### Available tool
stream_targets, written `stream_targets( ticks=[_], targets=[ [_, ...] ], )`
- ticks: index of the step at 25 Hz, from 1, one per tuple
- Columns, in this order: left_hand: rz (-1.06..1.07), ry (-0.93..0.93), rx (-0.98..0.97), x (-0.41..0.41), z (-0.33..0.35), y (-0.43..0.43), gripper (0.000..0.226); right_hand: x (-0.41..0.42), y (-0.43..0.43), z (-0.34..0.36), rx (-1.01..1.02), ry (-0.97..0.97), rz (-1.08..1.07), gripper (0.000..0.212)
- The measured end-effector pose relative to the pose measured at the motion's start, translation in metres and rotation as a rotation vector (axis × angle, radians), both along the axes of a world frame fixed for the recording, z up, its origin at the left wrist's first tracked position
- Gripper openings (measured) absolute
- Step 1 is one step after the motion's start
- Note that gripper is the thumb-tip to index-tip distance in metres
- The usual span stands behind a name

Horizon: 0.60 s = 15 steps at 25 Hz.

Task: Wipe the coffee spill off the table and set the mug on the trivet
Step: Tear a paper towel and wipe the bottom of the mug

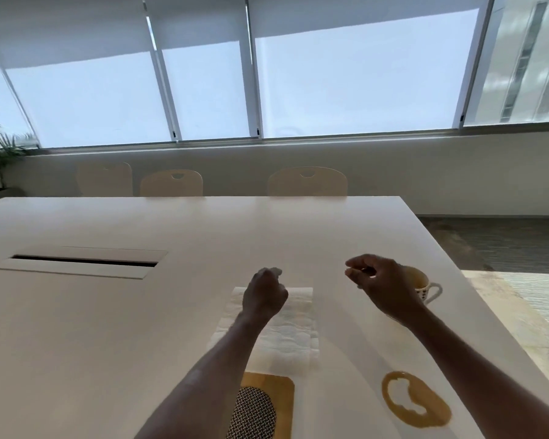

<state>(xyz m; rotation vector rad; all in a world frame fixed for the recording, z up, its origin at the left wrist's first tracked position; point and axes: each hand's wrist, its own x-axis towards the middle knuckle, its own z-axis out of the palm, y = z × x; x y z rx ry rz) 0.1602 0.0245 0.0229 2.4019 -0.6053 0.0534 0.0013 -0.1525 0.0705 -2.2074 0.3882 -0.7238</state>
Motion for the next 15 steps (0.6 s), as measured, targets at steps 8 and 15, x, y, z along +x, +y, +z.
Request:
stream_targets(
  ticks=[8, 15],
  targets=[
    [0.302, 0.225, 0.296, 0.023, -0.03, 0.081, 0.044, 0.056, 0.072, -0.08, -0.172, 0.455, 0.142, 0.048],
    [0.302, 0.369, 0.055, 0.041, -0.034, 0.088, 0.031, 0.076, 0.08, -0.096, -0.182, 0.57, 0.099, 0.061]
  ],
)
